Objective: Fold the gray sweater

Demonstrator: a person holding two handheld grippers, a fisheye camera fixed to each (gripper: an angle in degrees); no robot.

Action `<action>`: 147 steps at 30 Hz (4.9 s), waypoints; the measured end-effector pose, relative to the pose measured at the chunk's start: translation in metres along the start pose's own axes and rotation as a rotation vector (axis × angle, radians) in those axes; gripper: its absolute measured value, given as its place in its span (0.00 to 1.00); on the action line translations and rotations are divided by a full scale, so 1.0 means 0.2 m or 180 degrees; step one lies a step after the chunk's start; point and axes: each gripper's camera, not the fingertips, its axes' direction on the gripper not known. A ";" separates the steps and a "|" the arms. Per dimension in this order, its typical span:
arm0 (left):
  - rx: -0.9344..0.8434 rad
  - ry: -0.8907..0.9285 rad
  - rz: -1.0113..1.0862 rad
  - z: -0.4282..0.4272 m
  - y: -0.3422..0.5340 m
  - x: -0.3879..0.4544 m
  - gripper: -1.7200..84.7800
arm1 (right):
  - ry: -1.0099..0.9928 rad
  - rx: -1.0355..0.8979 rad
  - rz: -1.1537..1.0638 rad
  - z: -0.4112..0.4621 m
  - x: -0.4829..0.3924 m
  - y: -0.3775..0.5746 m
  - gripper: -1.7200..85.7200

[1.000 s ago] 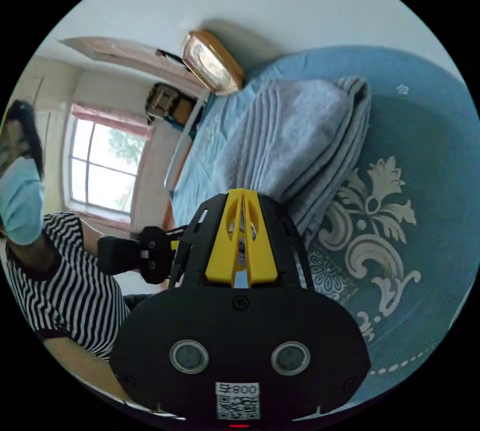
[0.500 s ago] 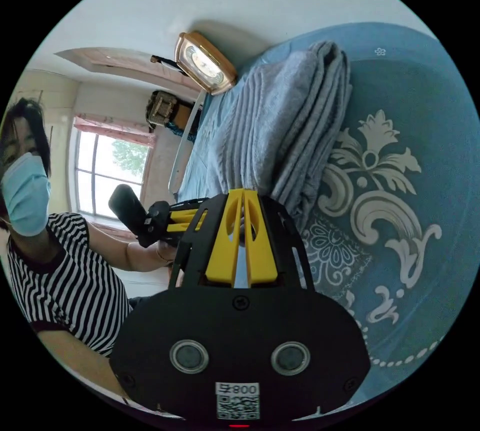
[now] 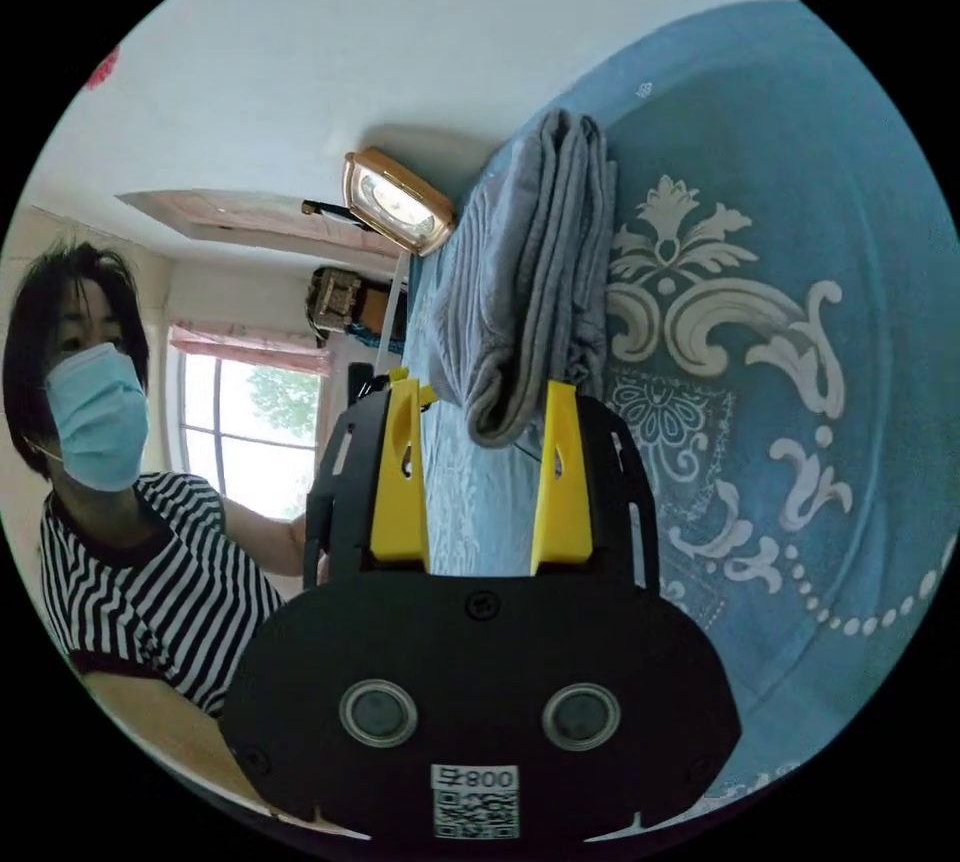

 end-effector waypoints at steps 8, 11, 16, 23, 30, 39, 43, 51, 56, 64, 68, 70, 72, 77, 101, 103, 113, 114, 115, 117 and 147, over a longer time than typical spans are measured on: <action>-0.0059 0.1036 -0.0317 0.04 -0.17 -0.37 0.23 | -0.0076 -0.0106 0.0249 0.03 0.16 0.08 0.18; -0.0173 0.1154 -0.0338 0.08 -0.21 -0.43 0.22 | -0.0188 -0.0077 0.0292 0.00 0.20 0.13 0.19; -0.0249 0.1194 -0.0292 0.07 -0.25 -0.50 0.22 | -0.0184 0.0048 0.0262 -0.09 0.19 0.22 0.23; -0.0289 0.1188 -0.0255 0.09 -0.26 -0.56 0.21 | 0.0017 -0.0025 0.0347 -0.12 0.24 0.30 0.24; -0.0441 0.1250 -0.0292 0.19 -0.26 -0.58 0.17 | -0.0215 -0.0140 0.0455 -0.15 0.34 0.35 0.16; -0.0572 0.1296 -0.0529 0.29 -0.01 -0.42 0.15 | -0.0736 -0.0262 0.0755 -0.35 0.37 0.69 0.12; -0.0757 0.1329 -0.0719 0.33 0.17 -0.31 0.15 | -0.0849 -0.0456 0.0962 -0.48 0.29 0.96 0.11; -0.1362 0.1421 -0.1193 0.44 0.55 0.07 0.15 | -0.1047 -0.0585 0.1503 -0.80 0.02 1.49 0.11; -0.1743 0.1378 -0.1084 0.53 0.63 0.37 0.15 | -0.0947 -0.0575 0.1639 -1.08 -0.26 1.72 0.11; -0.1994 0.1522 -0.0883 0.79 0.72 0.80 0.15 | -0.0845 -0.0289 0.1688 -1.52 -0.57 1.97 0.11; -0.2076 0.1571 -0.0812 1.01 0.76 1.00 0.15 | -0.0822 -0.0136 0.1696 -1.76 -0.66 2.07 0.11; -0.2100 0.1577 -0.0773 1.11 0.77 1.10 0.15 | -0.0834 -0.0085 0.1697 -1.86 -0.68 2.11 0.11; -0.2151 0.1563 -0.0698 1.26 0.78 1.23 0.15 | -0.0843 -0.0049 0.1693 -1.97 -0.69 2.14 0.11; -0.2171 0.1540 -0.0630 1.64 0.77 1.50 0.15 | -0.0905 0.0062 0.1586 -2.39 -0.65 2.16 0.11; -0.0638 0.1516 0.0480 4.27 -0.10 3.29 0.16 | 0.0783 0.0040 0.0281 -5.04 -0.32 0.81 0.11; -0.0768 0.1305 0.0274 4.54 -0.09 3.25 0.16 | 0.0967 -0.0131 0.0592 -5.04 -0.14 0.78 0.11; -0.1385 0.1101 -0.0423 5.43 0.08 3.12 0.17 | 0.1289 -0.0406 0.1041 -5.17 0.07 0.80 0.12; -0.1355 0.1138 -0.0387 5.47 0.08 3.14 0.18 | 0.1359 -0.0378 0.1004 -5.20 0.03 0.79 0.12; -0.1352 0.1128 -0.0370 5.48 0.08 3.15 0.18 | 0.1534 -0.0241 0.0919 -5.25 -0.06 0.78 0.12; -0.1309 0.1084 -0.0312 5.52 0.08 3.20 0.17 | 0.1675 -0.0052 0.0765 -5.31 -0.20 0.76 0.11; -0.1470 0.0435 0.1372 5.80 0.17 3.96 0.03 | 0.2704 0.0709 0.0593 -5.86 -0.83 0.44 0.17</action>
